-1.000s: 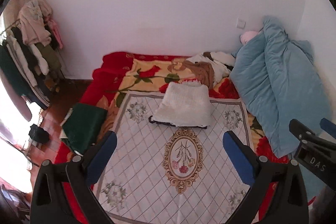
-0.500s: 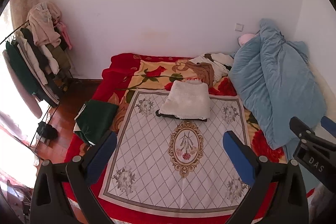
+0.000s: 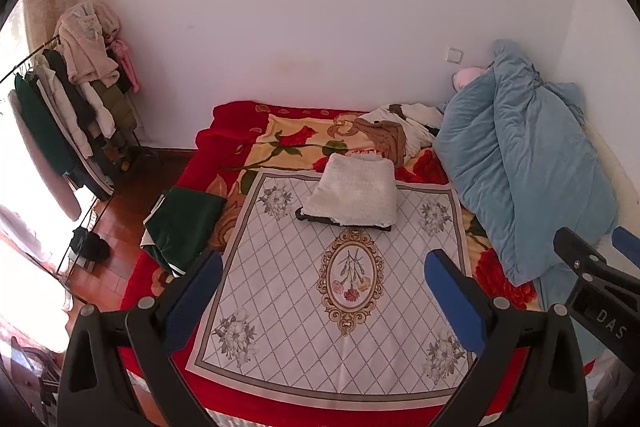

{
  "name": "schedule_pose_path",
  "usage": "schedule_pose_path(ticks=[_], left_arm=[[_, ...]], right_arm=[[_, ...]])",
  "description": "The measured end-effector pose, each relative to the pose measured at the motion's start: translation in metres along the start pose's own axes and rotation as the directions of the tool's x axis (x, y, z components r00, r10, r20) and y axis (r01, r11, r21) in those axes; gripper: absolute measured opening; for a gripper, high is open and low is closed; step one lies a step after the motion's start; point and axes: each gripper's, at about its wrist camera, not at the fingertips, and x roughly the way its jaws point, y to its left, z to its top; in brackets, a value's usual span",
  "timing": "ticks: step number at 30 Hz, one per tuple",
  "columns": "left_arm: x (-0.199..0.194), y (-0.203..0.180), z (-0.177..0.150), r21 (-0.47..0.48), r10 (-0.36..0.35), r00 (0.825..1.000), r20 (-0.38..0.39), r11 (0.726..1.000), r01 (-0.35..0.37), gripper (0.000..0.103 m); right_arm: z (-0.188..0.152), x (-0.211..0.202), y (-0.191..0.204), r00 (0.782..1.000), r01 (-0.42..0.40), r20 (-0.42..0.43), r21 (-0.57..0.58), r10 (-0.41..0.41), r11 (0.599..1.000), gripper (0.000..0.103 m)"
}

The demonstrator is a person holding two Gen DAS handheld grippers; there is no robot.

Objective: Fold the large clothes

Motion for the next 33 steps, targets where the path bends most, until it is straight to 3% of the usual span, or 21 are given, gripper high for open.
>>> schedule_pose_path(ticks=[33], left_arm=[[-0.005,0.004,0.006,-0.011,0.038,0.999,0.034,0.999,-0.038,0.103]], right_arm=[[0.02,0.005,0.003,0.998,-0.062,0.012,-0.024,0.063,0.998,0.092]])
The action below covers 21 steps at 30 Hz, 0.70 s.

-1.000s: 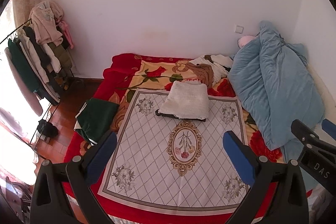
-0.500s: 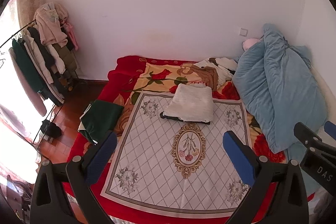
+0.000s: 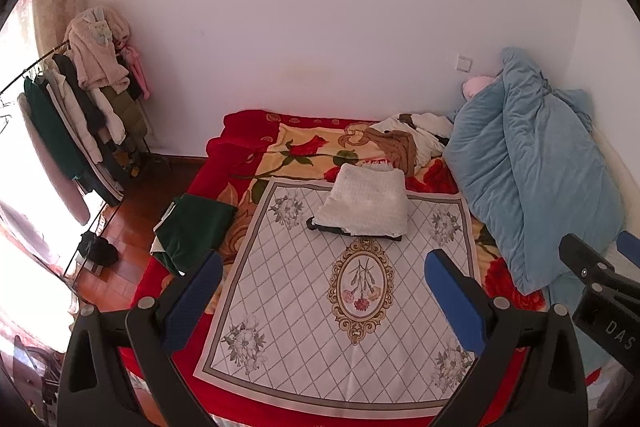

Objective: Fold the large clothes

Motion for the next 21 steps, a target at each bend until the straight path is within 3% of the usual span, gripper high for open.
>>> schedule_pose_path(ticks=[21], left_arm=[[-0.0009,0.0004,0.0061,0.01,-0.001,1.0,0.008,1.0,0.001,0.103]], right_arm=[[0.002,0.0061,0.0062,1.0,-0.016,0.001,-0.004,0.016,1.0,0.092]])
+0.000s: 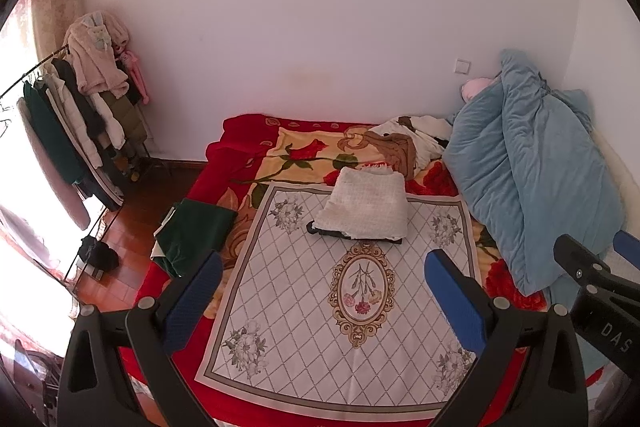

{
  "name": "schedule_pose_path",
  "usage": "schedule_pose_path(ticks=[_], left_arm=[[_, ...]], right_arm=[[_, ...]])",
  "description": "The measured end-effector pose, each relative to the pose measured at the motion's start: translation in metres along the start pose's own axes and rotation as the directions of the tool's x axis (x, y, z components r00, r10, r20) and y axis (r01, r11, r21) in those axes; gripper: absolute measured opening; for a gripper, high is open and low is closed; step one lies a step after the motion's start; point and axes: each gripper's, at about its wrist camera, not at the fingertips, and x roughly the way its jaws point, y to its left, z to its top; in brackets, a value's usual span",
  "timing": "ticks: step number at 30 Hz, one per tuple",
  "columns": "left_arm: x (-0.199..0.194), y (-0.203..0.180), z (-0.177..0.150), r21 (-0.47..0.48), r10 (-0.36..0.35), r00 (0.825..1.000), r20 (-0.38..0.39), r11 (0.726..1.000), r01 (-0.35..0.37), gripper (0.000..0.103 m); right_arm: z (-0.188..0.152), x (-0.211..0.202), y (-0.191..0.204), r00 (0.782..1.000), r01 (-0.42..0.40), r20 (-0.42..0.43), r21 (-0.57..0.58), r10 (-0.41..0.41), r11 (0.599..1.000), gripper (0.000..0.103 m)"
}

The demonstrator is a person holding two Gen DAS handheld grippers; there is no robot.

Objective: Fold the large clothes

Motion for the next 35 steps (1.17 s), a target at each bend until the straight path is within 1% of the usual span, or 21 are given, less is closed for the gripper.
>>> schedule_pose_path(ticks=[14,29,35], left_arm=[[-0.0016,0.0042,0.0023,0.001,-0.005,1.0,0.012,1.0,0.005,0.103],[-0.0041,0.0013,0.0005,0.005,-0.002,1.0,0.017,1.0,0.002,0.103],[-0.0086,-0.0022,-0.0045,0.005,0.002,0.999,0.037,1.0,-0.002,0.103]], right_arm=[[0.0046,0.0067,0.0043,1.0,0.0,0.002,-0.007,0.0,1.0,0.092],[-0.0005,0.0019,0.0051,1.0,0.001,0.002,0.005,-0.001,1.0,0.092],[-0.0039,-0.0018,0.0062,1.0,0.002,-0.006,0.01,-0.002,1.0,0.092]])
